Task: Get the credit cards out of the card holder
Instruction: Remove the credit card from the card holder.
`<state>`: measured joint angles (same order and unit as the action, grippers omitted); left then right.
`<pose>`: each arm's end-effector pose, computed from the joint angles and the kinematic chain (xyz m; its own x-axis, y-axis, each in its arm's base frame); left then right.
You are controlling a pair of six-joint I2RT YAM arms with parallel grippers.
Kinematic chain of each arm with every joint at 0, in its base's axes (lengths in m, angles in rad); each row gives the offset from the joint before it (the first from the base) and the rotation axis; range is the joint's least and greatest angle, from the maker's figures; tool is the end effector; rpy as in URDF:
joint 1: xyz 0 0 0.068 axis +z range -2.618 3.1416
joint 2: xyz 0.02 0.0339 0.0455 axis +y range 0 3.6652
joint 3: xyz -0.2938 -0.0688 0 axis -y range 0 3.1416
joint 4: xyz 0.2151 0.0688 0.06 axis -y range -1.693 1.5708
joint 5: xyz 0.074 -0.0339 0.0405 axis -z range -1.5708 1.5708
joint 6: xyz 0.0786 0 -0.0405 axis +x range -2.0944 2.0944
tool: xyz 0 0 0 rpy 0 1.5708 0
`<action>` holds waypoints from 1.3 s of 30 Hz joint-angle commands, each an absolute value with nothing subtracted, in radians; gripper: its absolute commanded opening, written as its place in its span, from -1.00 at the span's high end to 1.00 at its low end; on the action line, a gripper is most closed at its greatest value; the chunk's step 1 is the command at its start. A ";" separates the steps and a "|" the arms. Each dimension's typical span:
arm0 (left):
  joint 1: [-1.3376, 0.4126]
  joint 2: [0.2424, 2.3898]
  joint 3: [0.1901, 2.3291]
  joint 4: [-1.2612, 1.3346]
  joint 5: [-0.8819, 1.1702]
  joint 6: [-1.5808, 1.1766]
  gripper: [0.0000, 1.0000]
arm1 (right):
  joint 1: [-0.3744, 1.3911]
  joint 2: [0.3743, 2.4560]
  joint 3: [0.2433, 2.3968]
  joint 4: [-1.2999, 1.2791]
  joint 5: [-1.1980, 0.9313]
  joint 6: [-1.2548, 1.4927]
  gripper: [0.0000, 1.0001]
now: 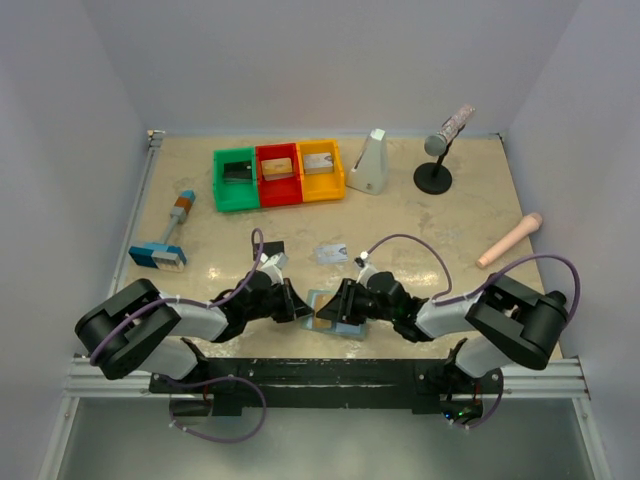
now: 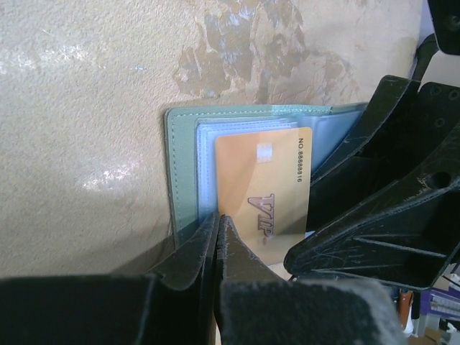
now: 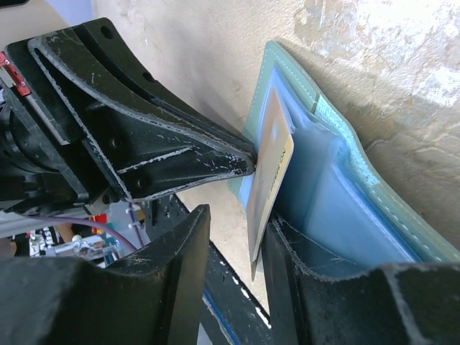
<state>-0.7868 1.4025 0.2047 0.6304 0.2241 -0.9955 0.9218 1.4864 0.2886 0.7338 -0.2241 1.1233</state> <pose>0.1515 -0.1767 0.1437 -0.8968 -0.2592 -0.3586 0.1292 0.6217 -0.7725 0.1458 0.2210 0.1604 -0.9256 0.2342 -0.2973 -0.1442 0.5079 0.8492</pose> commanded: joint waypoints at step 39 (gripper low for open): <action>-0.796 1.399 0.167 0.546 0.206 -0.991 1.00 | 0.907 1.278 0.259 0.592 -0.184 1.075 0.47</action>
<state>-0.7879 1.3911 0.1982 0.6189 0.2272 -1.0046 0.9112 1.3025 0.2592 0.5682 -0.2005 1.0943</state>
